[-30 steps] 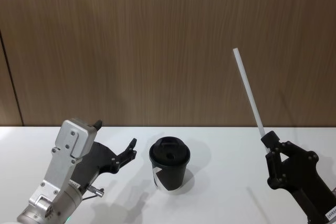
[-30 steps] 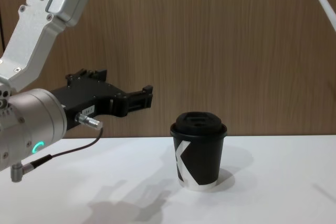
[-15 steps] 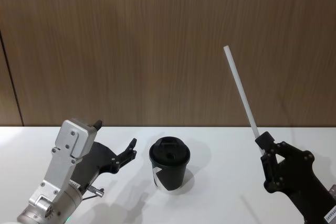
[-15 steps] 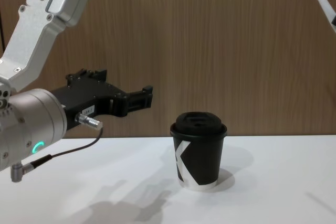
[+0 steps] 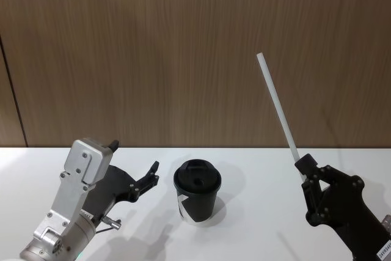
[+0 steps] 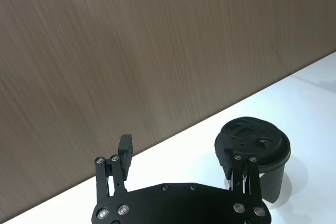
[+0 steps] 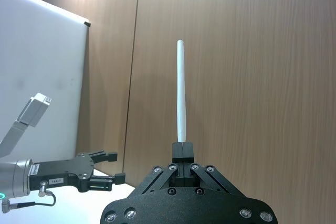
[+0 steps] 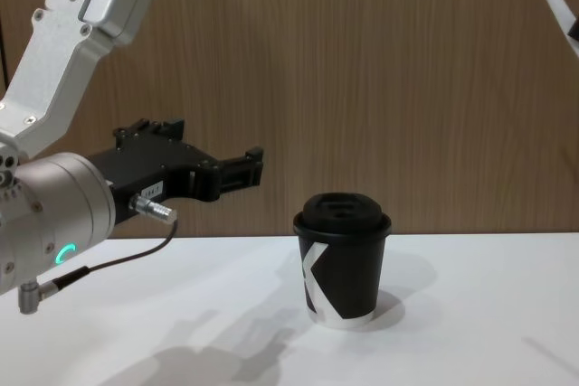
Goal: Pick up the straw with one hand, pass it to the other hand, and insert it into the cup.
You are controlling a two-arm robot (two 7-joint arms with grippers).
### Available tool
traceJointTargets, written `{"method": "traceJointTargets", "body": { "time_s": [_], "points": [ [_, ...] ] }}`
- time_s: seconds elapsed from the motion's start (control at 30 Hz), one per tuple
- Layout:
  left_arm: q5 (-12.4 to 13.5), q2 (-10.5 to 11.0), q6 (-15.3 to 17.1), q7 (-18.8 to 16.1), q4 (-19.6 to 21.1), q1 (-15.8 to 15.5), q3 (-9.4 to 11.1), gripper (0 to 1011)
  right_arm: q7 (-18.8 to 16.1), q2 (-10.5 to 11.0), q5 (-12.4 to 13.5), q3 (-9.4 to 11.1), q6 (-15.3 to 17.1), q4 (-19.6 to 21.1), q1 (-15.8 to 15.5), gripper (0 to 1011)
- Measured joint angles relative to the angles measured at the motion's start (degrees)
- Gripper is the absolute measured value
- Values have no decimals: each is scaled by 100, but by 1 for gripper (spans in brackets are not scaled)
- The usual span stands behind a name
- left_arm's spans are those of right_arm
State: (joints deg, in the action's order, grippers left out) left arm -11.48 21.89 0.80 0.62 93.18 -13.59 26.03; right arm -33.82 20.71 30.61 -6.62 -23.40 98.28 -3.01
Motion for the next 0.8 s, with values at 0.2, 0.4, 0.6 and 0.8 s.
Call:
{"method": "traceJointTargets", "body": {
  "time_s": [0.2,0.4,0.6,0.8],
  "points": [
    [0,-1,-1,8,0,1,-5,1003,-13,6,10,-5,-6,3,1,0],
    [-81,33,-21,145,31,1,-46,1003,-23,9,16,-9,-9,5,1,0],
    [-280,90,-80,411,110,-2,-126,1003,-30,11,20,-13,-13,6,1,0],
    [-510,138,-148,705,222,-16,-209,1003,-34,15,23,-14,-15,6,1,0]
  ]
}}
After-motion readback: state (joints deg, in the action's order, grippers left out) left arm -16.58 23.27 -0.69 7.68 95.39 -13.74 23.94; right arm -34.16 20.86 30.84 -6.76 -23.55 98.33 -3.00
